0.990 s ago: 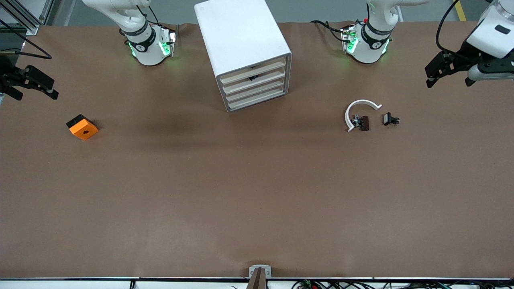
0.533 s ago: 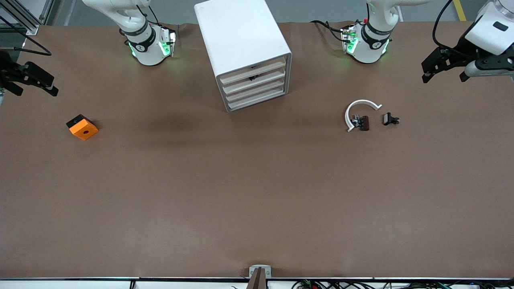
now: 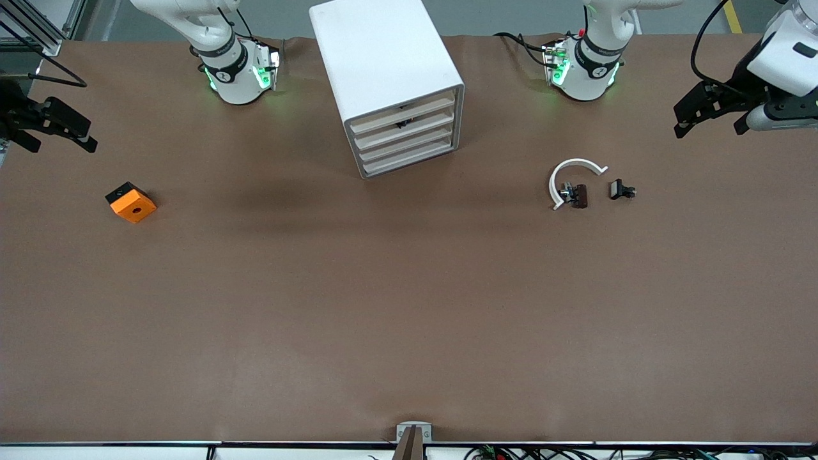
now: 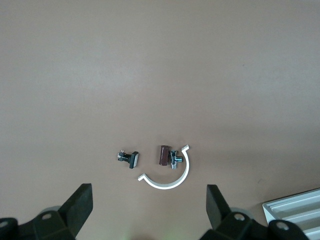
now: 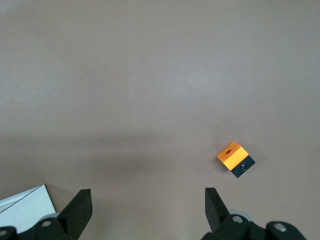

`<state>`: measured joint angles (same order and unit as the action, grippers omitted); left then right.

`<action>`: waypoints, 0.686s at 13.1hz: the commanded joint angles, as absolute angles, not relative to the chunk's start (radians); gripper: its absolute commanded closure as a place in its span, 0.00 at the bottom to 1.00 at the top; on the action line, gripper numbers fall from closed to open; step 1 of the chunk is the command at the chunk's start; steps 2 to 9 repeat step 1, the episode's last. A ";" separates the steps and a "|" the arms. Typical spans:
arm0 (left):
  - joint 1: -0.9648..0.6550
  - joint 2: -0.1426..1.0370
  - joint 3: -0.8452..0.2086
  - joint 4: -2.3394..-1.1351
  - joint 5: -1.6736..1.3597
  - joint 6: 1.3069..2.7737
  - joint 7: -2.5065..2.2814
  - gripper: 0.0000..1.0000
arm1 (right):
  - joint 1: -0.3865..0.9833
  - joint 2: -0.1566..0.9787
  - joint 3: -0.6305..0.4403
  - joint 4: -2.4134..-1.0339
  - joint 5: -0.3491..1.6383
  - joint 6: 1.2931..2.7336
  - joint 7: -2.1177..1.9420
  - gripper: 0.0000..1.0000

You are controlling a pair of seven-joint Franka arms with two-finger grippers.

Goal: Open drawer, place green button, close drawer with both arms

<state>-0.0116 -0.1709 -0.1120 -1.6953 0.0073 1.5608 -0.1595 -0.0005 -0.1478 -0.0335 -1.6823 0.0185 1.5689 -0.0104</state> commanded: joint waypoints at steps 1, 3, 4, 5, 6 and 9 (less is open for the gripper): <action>-0.003 -0.156 -0.117 -1.655 0.003 1.529 -0.169 0.00 | 0.009 -0.158 -0.034 -1.675 0.026 1.559 0.005 0.00; -0.003 -0.156 -0.117 -1.655 0.003 1.529 -0.169 0.00 | 0.009 -0.158 -0.034 -1.675 0.026 1.559 0.005 0.00; -0.003 -0.156 -0.117 -1.655 0.003 1.529 -0.169 0.00 | 0.009 -0.158 -0.034 -1.675 0.026 1.559 0.005 0.00; -0.003 -0.156 -0.117 -1.655 0.003 1.529 -0.169 0.00 | 0.009 -0.158 -0.034 -1.675 0.026 1.559 0.005 0.00; -0.003 -0.156 -0.117 -1.655 0.003 1.529 -0.169 0.00 | 0.009 -0.158 -0.034 -1.675 0.026 1.559 0.005 0.00; -0.003 -0.156 -0.117 -1.655 0.003 1.529 -0.169 0.00 | 0.009 -0.158 -0.034 -1.675 0.026 1.559 0.005 0.00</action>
